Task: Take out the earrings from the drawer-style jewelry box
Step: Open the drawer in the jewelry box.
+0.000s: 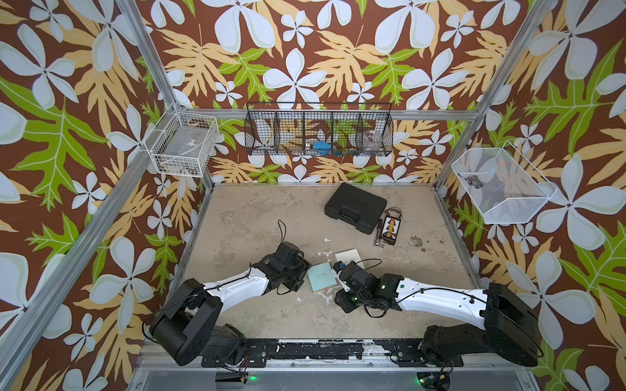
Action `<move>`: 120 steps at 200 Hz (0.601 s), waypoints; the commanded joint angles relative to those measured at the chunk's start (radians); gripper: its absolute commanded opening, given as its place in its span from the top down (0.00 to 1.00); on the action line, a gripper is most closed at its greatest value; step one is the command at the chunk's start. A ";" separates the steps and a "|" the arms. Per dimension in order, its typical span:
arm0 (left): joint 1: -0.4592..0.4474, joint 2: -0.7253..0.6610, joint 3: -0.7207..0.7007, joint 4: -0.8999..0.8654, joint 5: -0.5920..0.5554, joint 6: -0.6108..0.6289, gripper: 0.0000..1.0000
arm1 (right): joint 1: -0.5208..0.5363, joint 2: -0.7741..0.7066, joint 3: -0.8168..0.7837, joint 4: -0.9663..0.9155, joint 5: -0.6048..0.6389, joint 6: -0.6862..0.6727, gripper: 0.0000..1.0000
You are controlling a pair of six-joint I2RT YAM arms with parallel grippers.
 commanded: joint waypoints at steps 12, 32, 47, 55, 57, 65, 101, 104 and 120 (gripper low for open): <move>-0.001 -0.054 -0.014 -0.050 0.006 0.348 0.32 | 0.030 0.042 -0.003 0.107 0.065 0.041 0.64; 0.000 -0.047 -0.030 -0.008 0.079 0.429 0.34 | 0.031 0.061 -0.012 0.167 0.076 0.065 0.65; 0.000 -0.029 -0.048 0.065 0.139 0.439 0.36 | 0.032 0.074 -0.023 0.204 0.083 0.080 0.65; 0.000 -0.016 -0.054 0.094 0.158 0.441 0.37 | 0.032 0.082 -0.027 0.216 0.091 0.086 0.66; 0.000 -0.013 -0.054 0.099 0.161 0.441 0.38 | 0.032 0.083 -0.029 0.218 0.092 0.087 0.66; 0.000 0.004 -0.054 0.116 0.175 0.441 0.40 | 0.032 0.089 -0.032 0.228 0.102 0.093 0.66; 0.000 0.047 -0.051 0.166 0.197 0.449 0.44 | 0.032 0.131 -0.030 0.275 0.096 0.106 0.66; 0.000 0.051 -0.050 0.170 0.198 0.449 0.44 | 0.031 0.134 -0.029 0.278 0.096 0.107 0.66; 0.000 0.071 -0.046 0.178 0.204 0.453 0.46 | 0.031 0.157 -0.031 0.292 0.109 0.113 0.66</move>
